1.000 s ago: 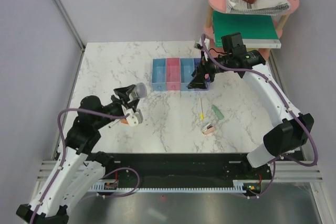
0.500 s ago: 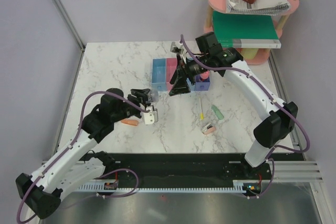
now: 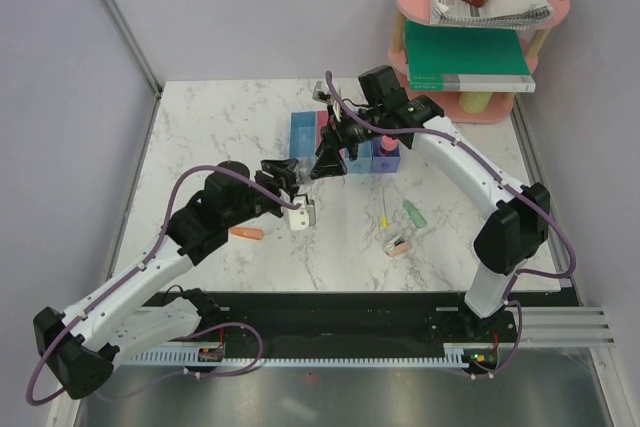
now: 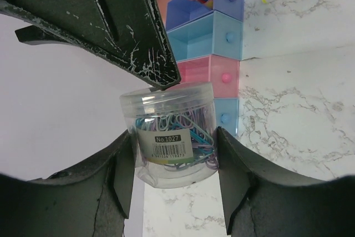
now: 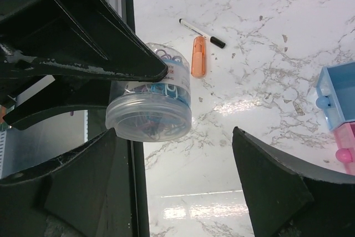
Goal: Sort the stationery into containers
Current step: Place the stationery in the storage box, then move the stapler to the center of the board.
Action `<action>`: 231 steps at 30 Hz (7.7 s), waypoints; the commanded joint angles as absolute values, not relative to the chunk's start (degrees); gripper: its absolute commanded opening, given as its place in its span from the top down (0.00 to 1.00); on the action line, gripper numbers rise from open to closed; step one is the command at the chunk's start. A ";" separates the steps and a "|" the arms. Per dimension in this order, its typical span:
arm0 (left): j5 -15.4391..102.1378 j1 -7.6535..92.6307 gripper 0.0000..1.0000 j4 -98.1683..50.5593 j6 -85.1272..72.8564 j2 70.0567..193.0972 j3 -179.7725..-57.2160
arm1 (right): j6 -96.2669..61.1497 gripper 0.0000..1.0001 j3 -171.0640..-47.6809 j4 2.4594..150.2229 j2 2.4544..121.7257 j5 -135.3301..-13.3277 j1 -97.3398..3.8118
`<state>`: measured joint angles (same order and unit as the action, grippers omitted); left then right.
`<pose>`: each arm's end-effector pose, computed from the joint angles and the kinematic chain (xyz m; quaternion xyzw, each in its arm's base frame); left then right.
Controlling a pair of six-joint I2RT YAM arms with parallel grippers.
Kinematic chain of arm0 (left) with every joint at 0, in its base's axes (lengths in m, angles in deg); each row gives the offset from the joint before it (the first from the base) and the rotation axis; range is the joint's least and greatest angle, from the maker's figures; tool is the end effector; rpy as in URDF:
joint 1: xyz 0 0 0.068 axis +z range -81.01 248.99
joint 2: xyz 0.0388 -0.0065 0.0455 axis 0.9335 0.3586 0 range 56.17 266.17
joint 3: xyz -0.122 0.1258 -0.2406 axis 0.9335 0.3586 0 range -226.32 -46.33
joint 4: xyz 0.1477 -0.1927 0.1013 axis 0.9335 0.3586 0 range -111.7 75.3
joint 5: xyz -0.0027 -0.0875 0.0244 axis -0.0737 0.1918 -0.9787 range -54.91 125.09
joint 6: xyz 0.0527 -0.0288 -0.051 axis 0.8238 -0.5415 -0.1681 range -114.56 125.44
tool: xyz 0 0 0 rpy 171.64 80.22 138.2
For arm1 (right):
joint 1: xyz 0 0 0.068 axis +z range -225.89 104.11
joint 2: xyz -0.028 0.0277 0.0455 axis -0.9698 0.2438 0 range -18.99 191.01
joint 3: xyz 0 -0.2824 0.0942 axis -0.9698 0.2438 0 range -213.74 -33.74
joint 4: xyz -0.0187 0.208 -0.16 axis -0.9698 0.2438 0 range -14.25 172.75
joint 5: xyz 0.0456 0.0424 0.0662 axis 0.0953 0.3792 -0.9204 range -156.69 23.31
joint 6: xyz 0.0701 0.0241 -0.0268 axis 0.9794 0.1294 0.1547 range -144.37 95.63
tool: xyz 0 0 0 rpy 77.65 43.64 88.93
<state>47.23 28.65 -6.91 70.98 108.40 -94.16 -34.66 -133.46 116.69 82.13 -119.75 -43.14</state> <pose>0.1626 -0.1567 0.3372 0.6837 0.4396 0.0415 0.5811 0.3145 0.2666 0.3745 -0.4680 0.6952 0.4712 0.2750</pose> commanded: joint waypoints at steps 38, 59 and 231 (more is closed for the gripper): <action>46.69 27.42 0.91 -12.82 72.24 108.99 -93.79 | -29.65 0.31 -131.82 109.58 81.20 -122.15 -41.88; 40.54 26.98 0.06 -2.72 68.55 96.34 -86.14 | -37.64 0.50 -136.83 117.40 83.05 -107.66 -43.46; 34.82 27.15 0.00 32.62 58.97 98.89 -95.37 | -74.03 0.19 -82.61 119.87 64.50 -81.01 -41.18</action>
<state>34.14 27.23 32.60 57.41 99.63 -95.23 -75.22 -80.57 122.40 63.68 -79.07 -41.96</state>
